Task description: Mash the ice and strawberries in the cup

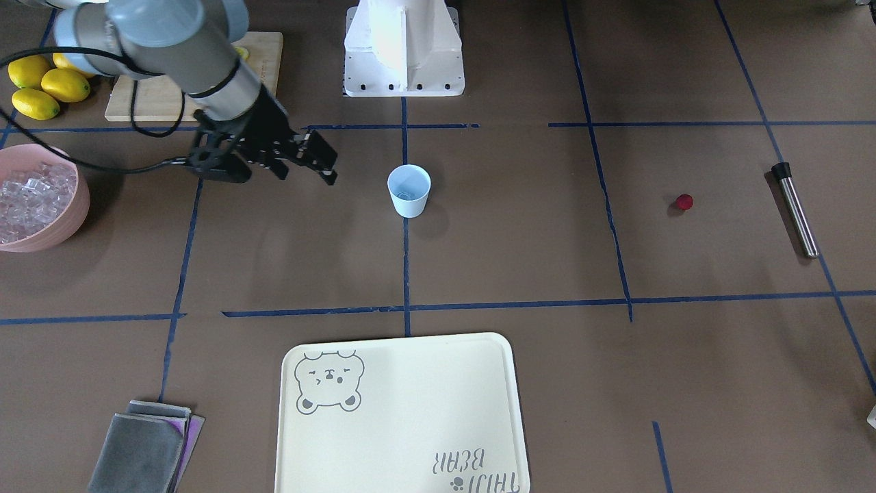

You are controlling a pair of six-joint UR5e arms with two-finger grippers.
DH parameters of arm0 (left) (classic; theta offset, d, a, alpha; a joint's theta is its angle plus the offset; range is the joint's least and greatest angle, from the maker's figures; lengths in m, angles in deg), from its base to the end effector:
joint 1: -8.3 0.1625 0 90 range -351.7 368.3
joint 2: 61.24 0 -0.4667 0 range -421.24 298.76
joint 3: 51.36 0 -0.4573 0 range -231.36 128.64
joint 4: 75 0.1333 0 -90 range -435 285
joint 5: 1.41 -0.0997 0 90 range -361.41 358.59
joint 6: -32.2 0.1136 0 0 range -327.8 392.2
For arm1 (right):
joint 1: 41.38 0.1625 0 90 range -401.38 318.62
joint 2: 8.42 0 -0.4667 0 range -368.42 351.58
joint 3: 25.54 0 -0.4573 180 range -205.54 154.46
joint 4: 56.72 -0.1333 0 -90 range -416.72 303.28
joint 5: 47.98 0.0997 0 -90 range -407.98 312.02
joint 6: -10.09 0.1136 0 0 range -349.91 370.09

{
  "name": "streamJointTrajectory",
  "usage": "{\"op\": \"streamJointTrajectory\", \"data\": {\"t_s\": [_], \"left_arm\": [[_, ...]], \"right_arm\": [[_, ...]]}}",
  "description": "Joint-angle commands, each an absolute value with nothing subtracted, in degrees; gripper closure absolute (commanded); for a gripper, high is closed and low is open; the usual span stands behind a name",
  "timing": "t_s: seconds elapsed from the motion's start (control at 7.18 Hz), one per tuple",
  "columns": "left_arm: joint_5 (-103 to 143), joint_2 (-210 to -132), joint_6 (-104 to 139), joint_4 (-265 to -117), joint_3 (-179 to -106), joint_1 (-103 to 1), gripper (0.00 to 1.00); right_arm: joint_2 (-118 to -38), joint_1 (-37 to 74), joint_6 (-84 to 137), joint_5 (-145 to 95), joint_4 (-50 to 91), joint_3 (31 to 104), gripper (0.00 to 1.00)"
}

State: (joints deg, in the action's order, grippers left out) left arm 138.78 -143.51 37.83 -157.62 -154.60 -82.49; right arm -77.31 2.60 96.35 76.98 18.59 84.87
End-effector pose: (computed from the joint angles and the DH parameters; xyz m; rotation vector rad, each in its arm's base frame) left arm -0.0528 -0.4890 0.6570 0.0186 0.8764 0.0647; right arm -0.4155 -0.4958 0.2637 -0.1281 -1.0958 0.3311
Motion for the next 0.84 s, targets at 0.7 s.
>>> {"op": "streamJointTrajectory", "data": {"t_s": [0.7], "left_arm": [[141.49, -143.51, 37.74, -157.71, -155.07, -82.49, 0.0]], "right_arm": [[-110.62, 19.35, 77.32, 80.78, 17.73, 87.5, 0.02]]}}
